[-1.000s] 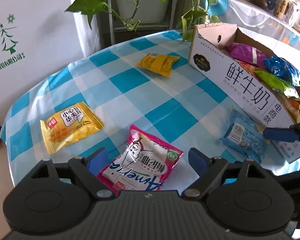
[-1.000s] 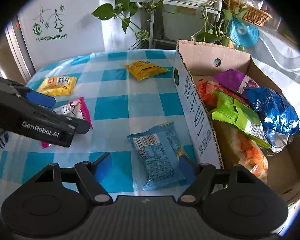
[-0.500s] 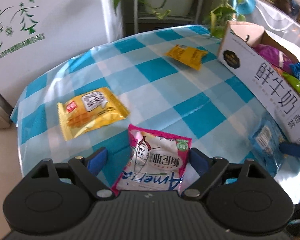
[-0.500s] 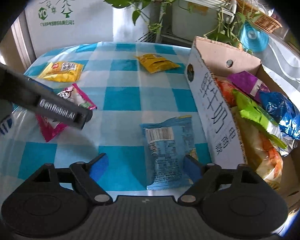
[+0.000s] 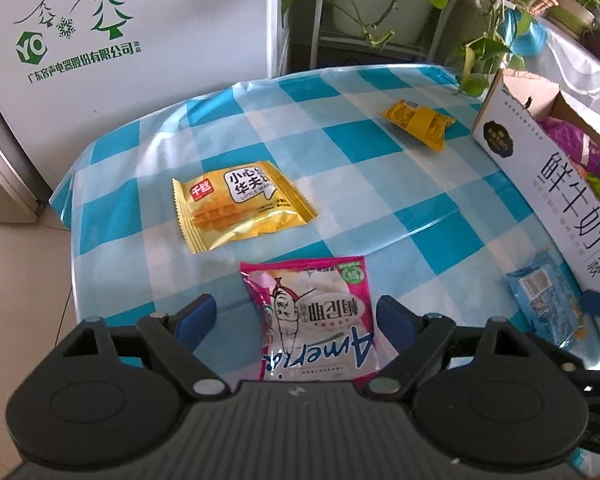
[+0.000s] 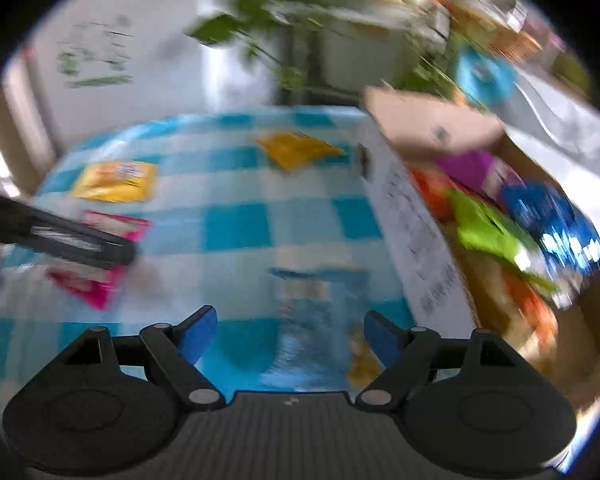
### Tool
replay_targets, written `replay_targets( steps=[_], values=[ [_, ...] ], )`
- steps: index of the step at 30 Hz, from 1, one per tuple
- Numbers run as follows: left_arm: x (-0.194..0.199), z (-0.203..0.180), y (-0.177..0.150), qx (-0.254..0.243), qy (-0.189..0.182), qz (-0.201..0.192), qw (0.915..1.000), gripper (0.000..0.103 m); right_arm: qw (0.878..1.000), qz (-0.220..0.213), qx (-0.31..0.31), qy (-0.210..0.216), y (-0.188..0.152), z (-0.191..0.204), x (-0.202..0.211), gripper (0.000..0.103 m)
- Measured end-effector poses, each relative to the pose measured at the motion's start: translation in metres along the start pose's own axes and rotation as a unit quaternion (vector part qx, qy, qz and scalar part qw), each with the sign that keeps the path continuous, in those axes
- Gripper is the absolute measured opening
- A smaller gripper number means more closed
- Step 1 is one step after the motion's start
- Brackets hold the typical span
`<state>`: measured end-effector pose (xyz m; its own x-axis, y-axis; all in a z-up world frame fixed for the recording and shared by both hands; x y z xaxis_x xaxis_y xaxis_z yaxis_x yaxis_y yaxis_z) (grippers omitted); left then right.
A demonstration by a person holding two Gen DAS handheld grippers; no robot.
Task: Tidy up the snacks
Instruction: 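Close left tool on pink bag while right tool closes on light blue bag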
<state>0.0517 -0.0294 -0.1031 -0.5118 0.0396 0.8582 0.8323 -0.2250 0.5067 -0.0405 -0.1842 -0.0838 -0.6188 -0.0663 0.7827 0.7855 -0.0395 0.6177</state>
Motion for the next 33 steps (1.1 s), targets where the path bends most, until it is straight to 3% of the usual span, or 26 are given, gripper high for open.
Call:
replay_targets(
  steps=[8,14,17,23,26,33],
  values=[
    [-0.001,0.004,-0.003,0.003,0.001,0.008,1.0,0.087,0.998,0.026,-0.057,-0.01,-0.003,-0.005,-0.022,0.086],
    [-0.001,0.013,-0.007,0.013,0.003,0.011,0.9999,0.087,0.999,0.02,-0.032,0.006,0.001,0.01,-0.024,0.065],
    [-0.001,0.014,-0.008,0.012,0.004,0.009,0.9999,0.087,0.999,0.016,-0.022,0.02,0.004,0.013,-0.023,0.062],
    [-0.005,0.005,-0.008,-0.01,0.019,0.005,0.9998,0.094,0.999,0.014,-0.044,0.02,0.007,0.002,-0.022,0.065],
    [-0.007,0.004,-0.009,-0.003,0.025,0.01,0.9996,0.102,0.998,0.018,-0.055,0.015,0.006,-0.002,-0.023,0.074],
    [-0.01,0.005,-0.011,0.012,0.027,0.014,0.9995,0.103,0.999,0.027,-0.038,0.015,0.005,0.003,-0.028,0.083]
  ],
)
Point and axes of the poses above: each gripper's, at about its wrist camera, not at the fingertips, and x roughly against the way its jaws point, z to its left, y to its top, the point moved 8 cm from there along -x, roughly the way its jaws point, and after that the axes turned 9 degrees about y, right-handed, at the moved point
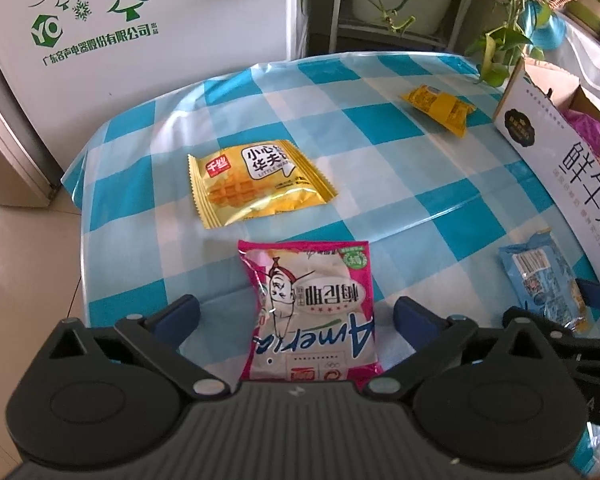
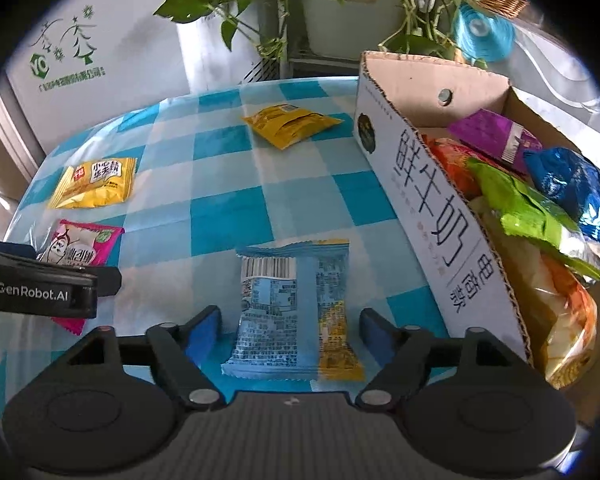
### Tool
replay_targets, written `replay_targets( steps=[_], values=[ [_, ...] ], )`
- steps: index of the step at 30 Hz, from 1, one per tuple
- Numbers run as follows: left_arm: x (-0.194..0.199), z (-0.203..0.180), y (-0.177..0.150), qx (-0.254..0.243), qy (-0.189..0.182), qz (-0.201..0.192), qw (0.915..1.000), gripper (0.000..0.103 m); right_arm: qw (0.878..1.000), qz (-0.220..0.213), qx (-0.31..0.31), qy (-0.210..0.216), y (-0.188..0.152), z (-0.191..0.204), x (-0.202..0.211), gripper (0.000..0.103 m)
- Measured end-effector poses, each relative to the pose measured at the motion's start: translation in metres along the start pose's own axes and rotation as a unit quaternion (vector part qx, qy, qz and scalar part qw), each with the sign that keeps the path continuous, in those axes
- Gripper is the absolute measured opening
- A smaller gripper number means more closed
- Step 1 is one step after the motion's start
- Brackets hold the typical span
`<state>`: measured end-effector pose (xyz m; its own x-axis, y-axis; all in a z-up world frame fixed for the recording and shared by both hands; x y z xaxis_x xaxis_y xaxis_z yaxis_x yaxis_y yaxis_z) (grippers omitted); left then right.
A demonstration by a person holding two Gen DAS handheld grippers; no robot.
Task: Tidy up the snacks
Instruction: 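Close left tool on pink bag while right tool closes on light blue bag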
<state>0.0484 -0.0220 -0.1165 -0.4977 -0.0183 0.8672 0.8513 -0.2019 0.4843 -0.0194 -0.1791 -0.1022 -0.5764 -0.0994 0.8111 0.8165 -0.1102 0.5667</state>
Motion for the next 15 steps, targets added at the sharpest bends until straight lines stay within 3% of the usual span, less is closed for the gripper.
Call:
replay_targets(
  steps=[9,12,15],
  values=[
    [0.0005,0.0004,-0.0014,0.014,0.007,-0.001,0.9999,0.103,1.0,0.004,0.008,-0.003,0.0006,0.0003,-0.0023,0.088],
    [0.0007,0.0003,-0.0012,0.011,0.007,-0.002,0.9999,0.103,1.0,0.005,0.008,-0.004,0.0014,-0.0004,-0.0018,0.085],
    [0.0011,0.0004,-0.0015,0.011,0.007,-0.004,0.9999,0.103,1.0,0.004,0.004,-0.005,0.003,-0.0025,-0.0001,0.075]
  ],
)
Point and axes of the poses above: each gripper's, at about its wrist camera, not at the fingertips, and x roughly against the way its jaws point, z to its left, y to its top, the point moved 8 cm from there along -x, roughly the way its jaws point, and after that the axes turned 9 degrees about y, right-handed, at the moved point
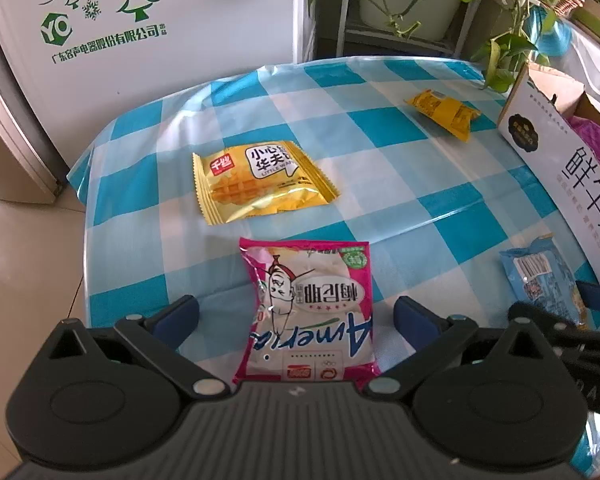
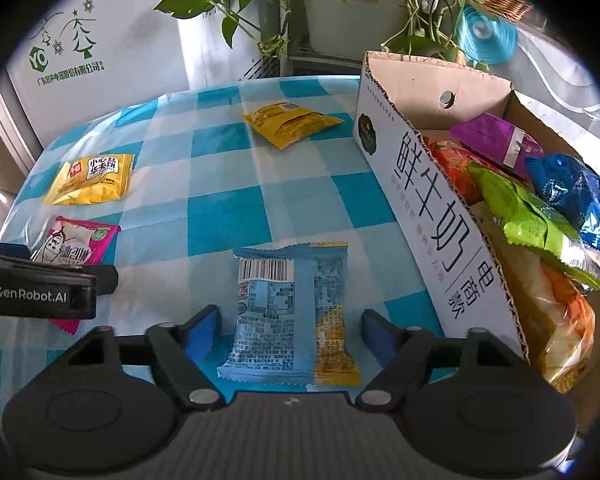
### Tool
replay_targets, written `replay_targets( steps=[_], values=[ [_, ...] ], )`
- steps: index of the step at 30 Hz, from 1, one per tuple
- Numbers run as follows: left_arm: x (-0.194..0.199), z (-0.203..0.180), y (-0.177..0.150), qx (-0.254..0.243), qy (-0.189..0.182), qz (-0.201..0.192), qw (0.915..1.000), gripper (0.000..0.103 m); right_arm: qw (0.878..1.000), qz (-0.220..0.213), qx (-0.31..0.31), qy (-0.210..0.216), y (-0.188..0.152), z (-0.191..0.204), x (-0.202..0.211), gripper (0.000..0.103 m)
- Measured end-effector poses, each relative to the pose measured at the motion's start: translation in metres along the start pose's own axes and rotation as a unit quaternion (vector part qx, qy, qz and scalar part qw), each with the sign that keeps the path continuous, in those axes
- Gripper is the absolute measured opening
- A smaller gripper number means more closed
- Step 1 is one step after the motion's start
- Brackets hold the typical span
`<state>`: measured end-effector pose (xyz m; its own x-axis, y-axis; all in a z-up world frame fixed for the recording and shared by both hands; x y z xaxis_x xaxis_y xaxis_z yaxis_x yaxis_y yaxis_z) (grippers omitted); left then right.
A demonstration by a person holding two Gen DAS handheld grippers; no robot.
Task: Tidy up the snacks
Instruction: 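Close left tool on pink bag while right tool closes on light blue bag, then lift pink bag with left tool while right tool carries light blue bag toward box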
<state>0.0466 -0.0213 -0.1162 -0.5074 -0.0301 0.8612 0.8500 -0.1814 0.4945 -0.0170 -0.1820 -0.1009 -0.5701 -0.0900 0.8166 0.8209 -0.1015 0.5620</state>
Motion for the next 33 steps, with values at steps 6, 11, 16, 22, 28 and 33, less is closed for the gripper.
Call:
replay_targets(
  steps=[6,11,16,22,28,33],
  values=[
    [0.006,-0.005,0.002,-0.015,-0.01,-0.009,0.9998,0.088,1.0,0.009,-0.011,0.006,0.005,-0.004,0.003,0.058],
    [0.012,-0.012,0.006,-0.025,-0.023,-0.023,0.9992,0.057,0.999,0.023,-0.029,0.021,0.012,-0.007,0.004,0.056],
    [0.015,-0.012,0.007,-0.019,-0.031,-0.021,0.9991,0.051,0.999,0.028,0.012,0.029,0.028,0.0,0.015,0.056],
    [0.017,-0.007,0.01,0.005,-0.047,-0.02,0.9987,0.05,0.996,0.036,0.059,0.057,0.048,0.004,0.029,0.056],
    [0.021,0.003,0.015,0.037,-0.051,-0.024,0.9977,0.05,0.996,0.025,0.024,0.078,0.057,-0.004,0.028,0.056],
    [0.025,0.008,0.019,0.057,-0.054,-0.029,0.9965,0.05,0.996,0.011,0.009,0.091,0.063,-0.003,0.031,0.056]
  ],
)
Point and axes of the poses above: each gripper's, at about its wrist camera, not at the fingertips, and x roughly against the way its jaws point, z to its left, y to its top, the point moved 8 cm from there along -x, roughly the way its jaws point, and after that the axes turned 9 degrees about y, right-handed, at the moved point
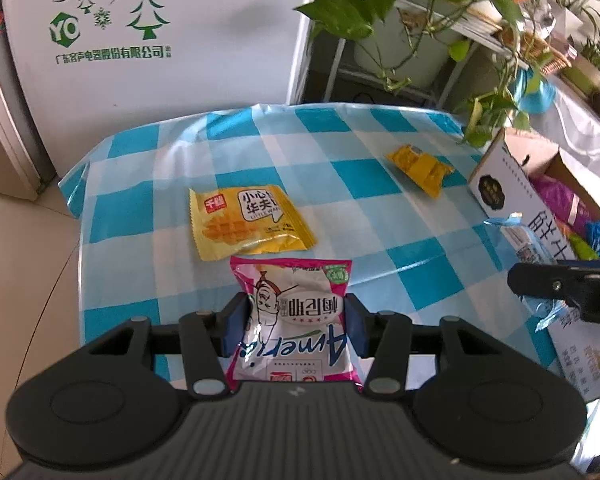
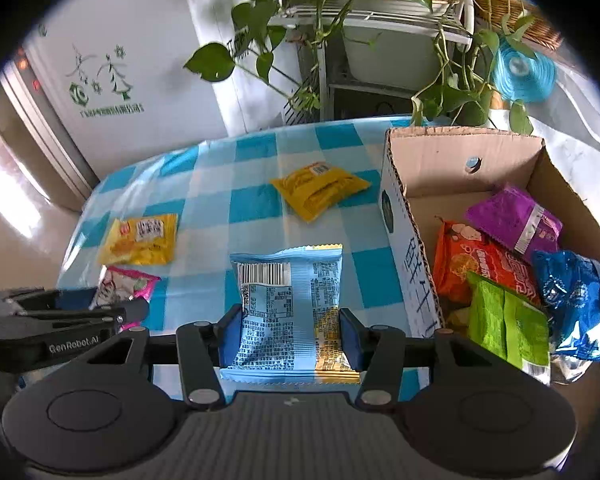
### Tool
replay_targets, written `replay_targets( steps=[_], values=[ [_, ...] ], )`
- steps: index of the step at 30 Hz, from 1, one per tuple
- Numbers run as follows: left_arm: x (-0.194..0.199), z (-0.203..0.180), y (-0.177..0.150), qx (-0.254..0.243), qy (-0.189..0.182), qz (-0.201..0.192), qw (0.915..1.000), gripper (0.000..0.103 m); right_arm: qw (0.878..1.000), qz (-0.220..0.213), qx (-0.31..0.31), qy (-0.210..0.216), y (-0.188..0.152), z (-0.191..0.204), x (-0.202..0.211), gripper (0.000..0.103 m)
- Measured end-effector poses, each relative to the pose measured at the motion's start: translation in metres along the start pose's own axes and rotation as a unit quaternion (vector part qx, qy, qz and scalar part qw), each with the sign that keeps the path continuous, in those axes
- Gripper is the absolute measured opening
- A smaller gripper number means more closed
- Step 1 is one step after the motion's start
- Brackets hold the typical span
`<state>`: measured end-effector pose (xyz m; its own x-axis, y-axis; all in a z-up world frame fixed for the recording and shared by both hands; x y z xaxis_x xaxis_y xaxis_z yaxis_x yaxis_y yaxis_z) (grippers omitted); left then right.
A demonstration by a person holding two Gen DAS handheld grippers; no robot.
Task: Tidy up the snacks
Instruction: 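Lift pink bag with left tool while right tool carries light blue bag toward box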
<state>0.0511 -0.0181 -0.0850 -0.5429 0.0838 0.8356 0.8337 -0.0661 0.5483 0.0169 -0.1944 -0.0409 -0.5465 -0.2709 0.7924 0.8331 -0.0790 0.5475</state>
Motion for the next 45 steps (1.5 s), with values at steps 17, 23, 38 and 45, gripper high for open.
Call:
replay_targets(
  steps=[17,23,38,45],
  values=[
    [0.012,-0.006,0.006,0.03,-0.012,-0.018,0.9993,0.05,1.0,-0.01,0.012,0.005,0.005,0.005,0.0,0.056],
    [0.022,-0.001,0.01,0.047,-0.006,-0.037,0.9982,0.05,1.0,-0.016,0.023,0.004,0.007,0.007,0.003,0.056],
    [0.051,0.01,-0.027,0.096,0.015,-0.068,0.9929,0.05,0.997,-0.069,0.019,0.002,0.029,-0.006,0.026,0.056],
    [0.069,-0.003,-0.032,0.106,0.0,-0.074,0.9917,0.05,0.995,-0.095,0.005,0.01,0.037,-0.018,0.043,0.056]
  ],
)
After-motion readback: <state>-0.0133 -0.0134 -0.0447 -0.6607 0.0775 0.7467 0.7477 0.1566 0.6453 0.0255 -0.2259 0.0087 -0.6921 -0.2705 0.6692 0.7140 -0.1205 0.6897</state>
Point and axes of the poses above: each gripper's, at about its wrist camera, not at the fingertips, and x roughly against the way its jaws point, z to its left, y to its top, the point moved 8 cm from there along -x, roughly the way its jaws point, and after that the axes turned 9 degrees about y, right-handed, at the moved point
